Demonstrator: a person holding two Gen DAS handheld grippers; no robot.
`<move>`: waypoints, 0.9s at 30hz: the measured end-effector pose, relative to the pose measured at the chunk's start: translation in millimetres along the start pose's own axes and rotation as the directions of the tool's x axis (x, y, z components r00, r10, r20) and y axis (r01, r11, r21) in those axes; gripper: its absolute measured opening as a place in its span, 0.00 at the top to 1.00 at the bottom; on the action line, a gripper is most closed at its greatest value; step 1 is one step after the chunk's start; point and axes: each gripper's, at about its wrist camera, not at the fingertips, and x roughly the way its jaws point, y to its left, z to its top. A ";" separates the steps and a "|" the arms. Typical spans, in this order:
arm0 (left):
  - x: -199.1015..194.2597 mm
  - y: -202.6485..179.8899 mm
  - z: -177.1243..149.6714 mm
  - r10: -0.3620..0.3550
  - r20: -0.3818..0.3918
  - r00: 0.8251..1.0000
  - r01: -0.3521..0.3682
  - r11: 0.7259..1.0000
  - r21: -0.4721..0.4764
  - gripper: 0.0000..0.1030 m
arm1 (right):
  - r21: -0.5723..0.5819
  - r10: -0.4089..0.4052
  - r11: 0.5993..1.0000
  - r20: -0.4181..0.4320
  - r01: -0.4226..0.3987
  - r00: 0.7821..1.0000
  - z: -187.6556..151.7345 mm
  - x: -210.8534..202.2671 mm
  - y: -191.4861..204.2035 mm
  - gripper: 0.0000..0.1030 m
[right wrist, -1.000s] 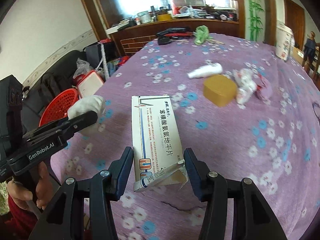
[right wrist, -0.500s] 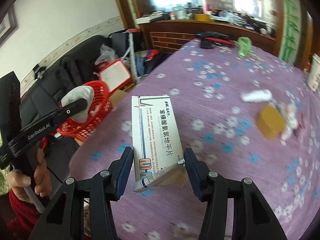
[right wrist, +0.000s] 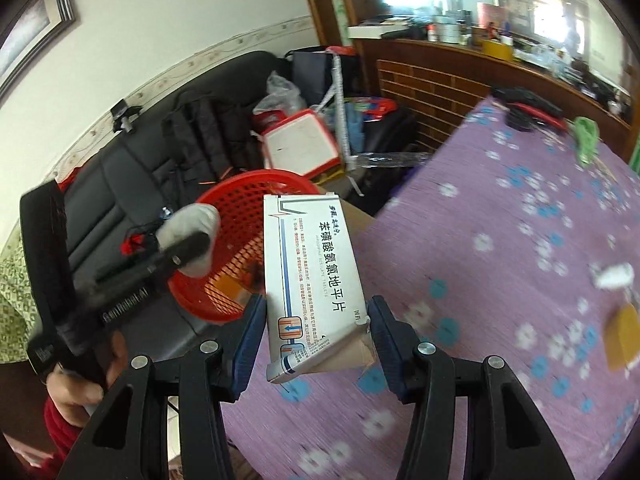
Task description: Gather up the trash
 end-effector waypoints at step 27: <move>8.5 4.4 -2.2 0.043 -0.008 0.999 -0.043 0.999 0.003 0.39 | 0.035 -0.016 0.999 -0.076 0.019 0.997 -32.2 -6.3 -37.5 0.48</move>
